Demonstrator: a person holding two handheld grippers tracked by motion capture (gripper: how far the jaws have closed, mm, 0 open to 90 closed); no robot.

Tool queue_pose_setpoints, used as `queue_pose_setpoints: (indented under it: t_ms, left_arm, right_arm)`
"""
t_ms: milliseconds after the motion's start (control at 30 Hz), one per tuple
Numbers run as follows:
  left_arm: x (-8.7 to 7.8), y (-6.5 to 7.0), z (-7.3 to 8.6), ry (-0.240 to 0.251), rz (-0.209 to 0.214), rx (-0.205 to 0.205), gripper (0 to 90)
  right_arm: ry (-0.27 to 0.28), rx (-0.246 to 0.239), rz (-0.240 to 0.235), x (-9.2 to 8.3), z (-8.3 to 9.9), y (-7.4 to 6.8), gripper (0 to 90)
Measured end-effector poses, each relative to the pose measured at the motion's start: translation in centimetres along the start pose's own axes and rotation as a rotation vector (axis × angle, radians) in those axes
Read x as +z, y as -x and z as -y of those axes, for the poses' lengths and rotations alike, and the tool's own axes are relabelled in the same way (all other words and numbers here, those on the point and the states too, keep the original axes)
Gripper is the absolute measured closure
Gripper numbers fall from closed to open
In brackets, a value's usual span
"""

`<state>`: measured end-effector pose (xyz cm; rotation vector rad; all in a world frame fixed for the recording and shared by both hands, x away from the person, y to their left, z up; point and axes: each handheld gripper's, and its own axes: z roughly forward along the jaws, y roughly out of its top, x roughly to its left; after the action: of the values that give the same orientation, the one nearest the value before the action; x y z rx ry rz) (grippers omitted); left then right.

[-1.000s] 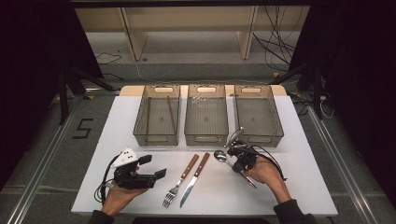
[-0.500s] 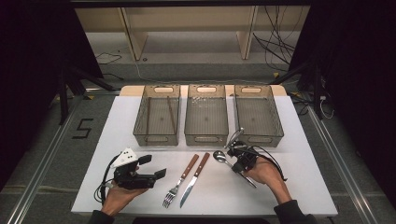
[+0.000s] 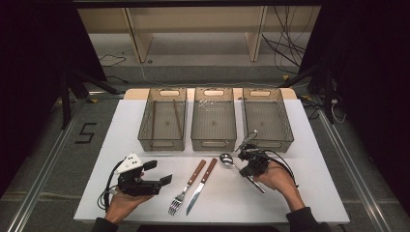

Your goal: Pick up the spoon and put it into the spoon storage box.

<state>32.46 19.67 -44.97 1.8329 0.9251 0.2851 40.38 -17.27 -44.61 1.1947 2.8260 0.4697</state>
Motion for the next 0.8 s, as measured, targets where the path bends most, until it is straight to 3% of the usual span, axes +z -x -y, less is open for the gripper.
queue_pose_setpoints:
  t_ms: [167, 400, 633, 800]
  left_arm:
    - [0.0, 0.0, 0.0, 0.000, 0.001, 0.001, 16.8]
    - [0.0, 0.0, 0.0, 0.000, 0.001, 0.002, 16.8]
    - [-0.1, 0.0, 0.0, 0.003, -0.001, 0.003, 16.8]
    - [0.0, 0.0, -0.1, 0.008, -0.002, 0.000, 16.7]
  right_arm:
    - [0.049, 0.005, -0.031, -0.6, 0.2, 0.3, 85.5]
    - [0.119, 0.011, -0.120, -1.5, 0.2, 0.4, 85.5]
    - [0.180, 0.002, -0.131, -2.7, -0.1, 0.3, 85.5]
    - [0.270, 0.026, -0.129, -4.2, -0.8, 0.7, 85.5]
